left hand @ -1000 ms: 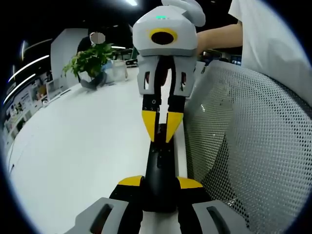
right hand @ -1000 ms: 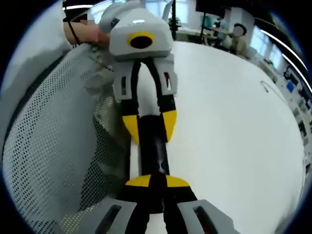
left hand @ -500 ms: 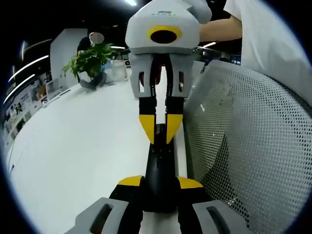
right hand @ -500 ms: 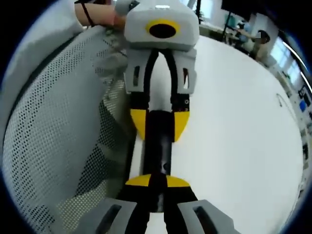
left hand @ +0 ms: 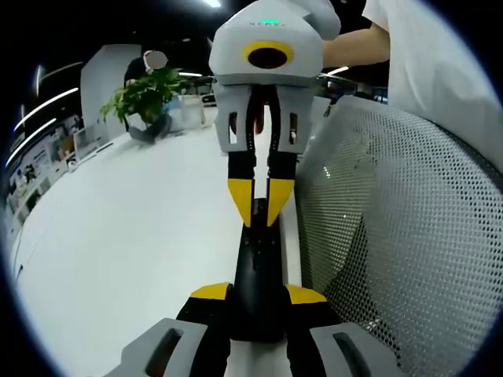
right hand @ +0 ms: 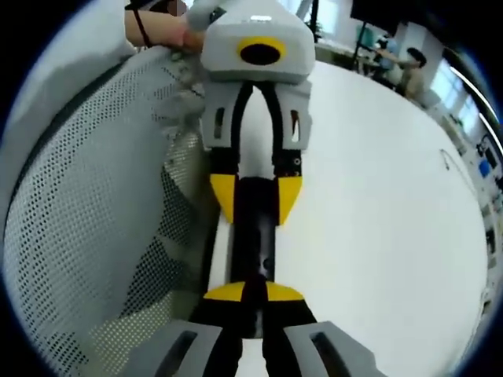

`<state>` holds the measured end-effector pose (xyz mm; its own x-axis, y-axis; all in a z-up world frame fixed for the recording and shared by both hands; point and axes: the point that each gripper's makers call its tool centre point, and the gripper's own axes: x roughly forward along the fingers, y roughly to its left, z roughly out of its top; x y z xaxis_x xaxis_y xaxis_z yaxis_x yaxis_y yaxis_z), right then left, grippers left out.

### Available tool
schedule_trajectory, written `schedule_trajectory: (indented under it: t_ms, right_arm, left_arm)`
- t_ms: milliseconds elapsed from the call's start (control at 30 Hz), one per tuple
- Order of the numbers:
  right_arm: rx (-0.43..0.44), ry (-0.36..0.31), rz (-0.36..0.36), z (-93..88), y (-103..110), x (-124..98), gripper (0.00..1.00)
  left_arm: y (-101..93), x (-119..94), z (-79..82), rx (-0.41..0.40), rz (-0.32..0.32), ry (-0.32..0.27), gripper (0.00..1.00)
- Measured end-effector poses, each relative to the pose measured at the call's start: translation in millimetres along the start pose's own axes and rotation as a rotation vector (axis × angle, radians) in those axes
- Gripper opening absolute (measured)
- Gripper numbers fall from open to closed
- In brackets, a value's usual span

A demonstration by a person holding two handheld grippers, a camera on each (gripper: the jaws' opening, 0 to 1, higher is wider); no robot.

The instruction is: Press the specified remote control buttons in sequence, fully releasing each button before pressing the next.

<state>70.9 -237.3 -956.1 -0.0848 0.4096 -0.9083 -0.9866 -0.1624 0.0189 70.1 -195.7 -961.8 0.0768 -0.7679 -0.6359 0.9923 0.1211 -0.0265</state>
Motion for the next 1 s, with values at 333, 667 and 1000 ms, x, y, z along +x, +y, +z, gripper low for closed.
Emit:
schedule_trajectory:
  t_ms: [333, 667, 1000]
  right_arm:
    - [-0.017, 0.092, -0.005, -0.5, 1.8, 2.3, 0.05]
    - [0.034, 0.069, -0.004, -2.3, 1.1, 0.7, 0.05]
    - [0.048, 0.006, -0.052, -2.3, 1.6, -1.0, 0.04]
  left_arm:
    - [-0.1, 0.4, -0.3, 0.002, -0.001, 0.0, 0.25]
    - [-0.3, 0.2, -0.1, 0.006, -0.003, 0.003, 0.25]
    - [-0.4, 0.0, -0.1, 0.005, -0.003, 0.006, 0.25]
